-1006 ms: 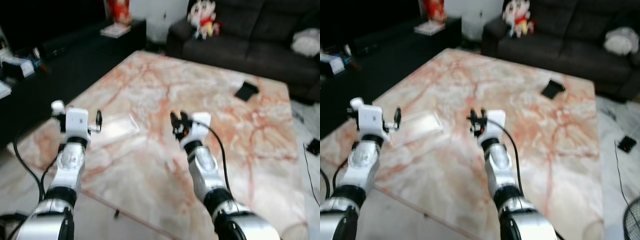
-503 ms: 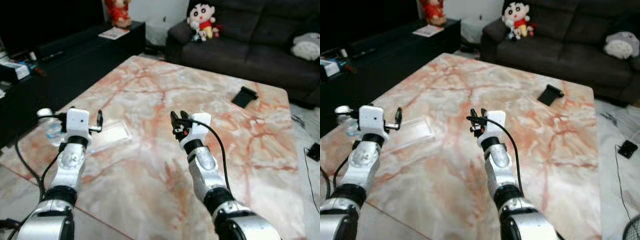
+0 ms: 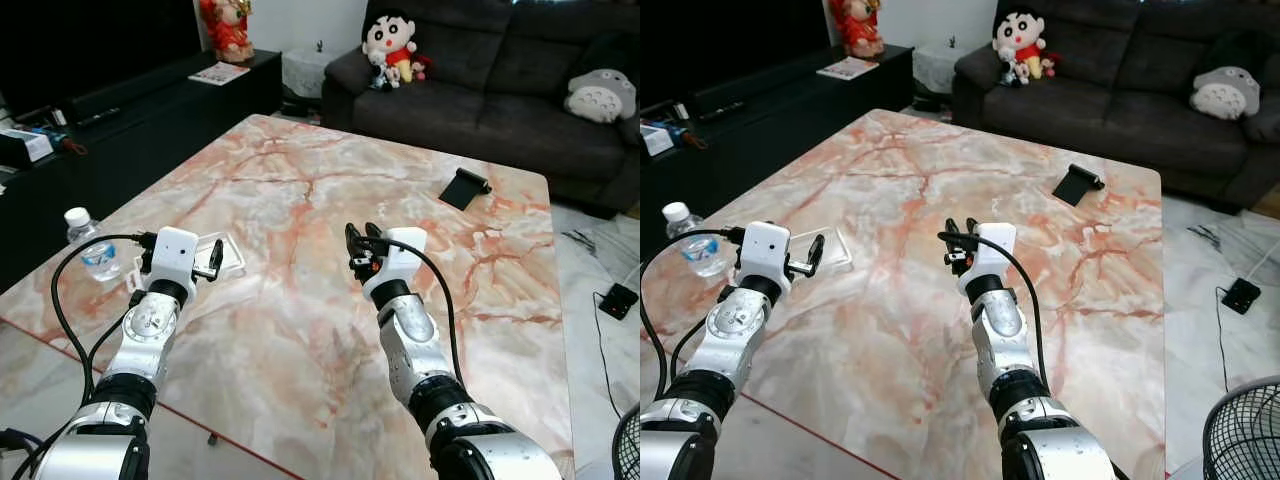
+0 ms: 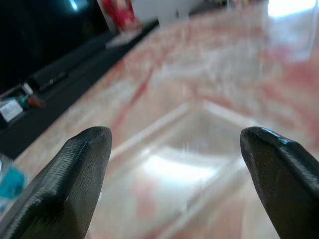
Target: Picking trash to rubbish bin
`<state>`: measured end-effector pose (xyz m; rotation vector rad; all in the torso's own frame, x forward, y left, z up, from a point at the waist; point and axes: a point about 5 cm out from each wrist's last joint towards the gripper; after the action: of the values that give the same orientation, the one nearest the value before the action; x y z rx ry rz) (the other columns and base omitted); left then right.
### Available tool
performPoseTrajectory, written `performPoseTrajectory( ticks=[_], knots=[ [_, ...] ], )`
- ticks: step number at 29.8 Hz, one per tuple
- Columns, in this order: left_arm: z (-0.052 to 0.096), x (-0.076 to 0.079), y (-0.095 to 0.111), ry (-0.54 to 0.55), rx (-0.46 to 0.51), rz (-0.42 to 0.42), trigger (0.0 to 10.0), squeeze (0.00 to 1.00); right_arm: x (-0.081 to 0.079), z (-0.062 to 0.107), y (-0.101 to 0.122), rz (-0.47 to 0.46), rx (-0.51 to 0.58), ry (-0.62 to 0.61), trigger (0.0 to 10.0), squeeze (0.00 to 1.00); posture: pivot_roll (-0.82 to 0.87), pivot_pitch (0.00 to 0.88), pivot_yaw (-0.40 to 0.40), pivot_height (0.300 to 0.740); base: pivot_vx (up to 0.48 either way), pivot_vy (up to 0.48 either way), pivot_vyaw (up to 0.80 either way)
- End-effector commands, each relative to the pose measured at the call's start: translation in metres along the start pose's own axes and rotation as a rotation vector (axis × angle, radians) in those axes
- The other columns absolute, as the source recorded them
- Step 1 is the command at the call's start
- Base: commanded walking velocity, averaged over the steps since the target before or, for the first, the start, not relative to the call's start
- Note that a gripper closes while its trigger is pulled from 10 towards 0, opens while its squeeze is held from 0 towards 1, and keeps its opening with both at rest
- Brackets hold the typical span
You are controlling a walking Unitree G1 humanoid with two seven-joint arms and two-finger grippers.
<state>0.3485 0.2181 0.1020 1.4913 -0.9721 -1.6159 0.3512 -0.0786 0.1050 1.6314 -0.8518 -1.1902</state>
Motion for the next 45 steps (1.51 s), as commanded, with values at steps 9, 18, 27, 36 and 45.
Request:
performPoseTrajectory(
  ticks=[9, 18, 27, 36, 45],
  knots=[
    [-0.002, -0.008, -0.004, -0.011, -0.06, -0.058, 10.0, 0.0, -0.002, -0.002, 0.003, 0.0, 0.008, 0.006, 10.0, 0.0, 0.07, 0.0, -0.041, 0.74, 0.0, 0.0, 0.0],
    [-0.008, -0.007, 0.004, -0.086, -0.026, 0.069, 10.0, 0.0, -0.003, -0.002, 0.002, 0.002, 0.007, 0.014, 10.0, 0.0, 0.07, 0.0, -0.043, 0.74, 0.0, 0.0, 0.0],
    [-0.01, -0.016, 0.007, -0.147, -0.017, 0.155, 10.0, 0.0, -0.002, -0.002, 0.003, 0.009, 0.005, 0.015, 10.0, 0.0, 0.07, 0.0, -0.048, 0.74, 0.0, 0.0, 0.0],
    [-0.003, -0.024, -0.009, -0.153, -0.094, 0.242, 10.0, 0.0, -0.003, -0.002, 0.003, 0.013, 0.001, 0.023, 10.0, 0.0, 0.07, 0.0, -0.052, 0.74, 0.0, 0.0, 0.0],
    [0.003, -0.02, -0.022, -0.172, -0.156, 0.306, 10.0, 0.0, -0.003, -0.002, 0.002, 0.015, 0.0, 0.028, 10.0, 0.0, 0.07, 0.0, -0.057, 0.74, 0.0, 0.0, 0.0]
  ],
)
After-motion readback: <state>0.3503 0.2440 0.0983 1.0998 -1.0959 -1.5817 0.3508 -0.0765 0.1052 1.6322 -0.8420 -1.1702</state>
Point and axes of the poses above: a point about 5 cm out from each wrist's last joint towards the gripper, its own z axis pointing back from the gripper into the wrist, its own y axis along the axis of the wrist's last joint, x = y × z, and after that the axes turned 7 degrees about -z, right-handed
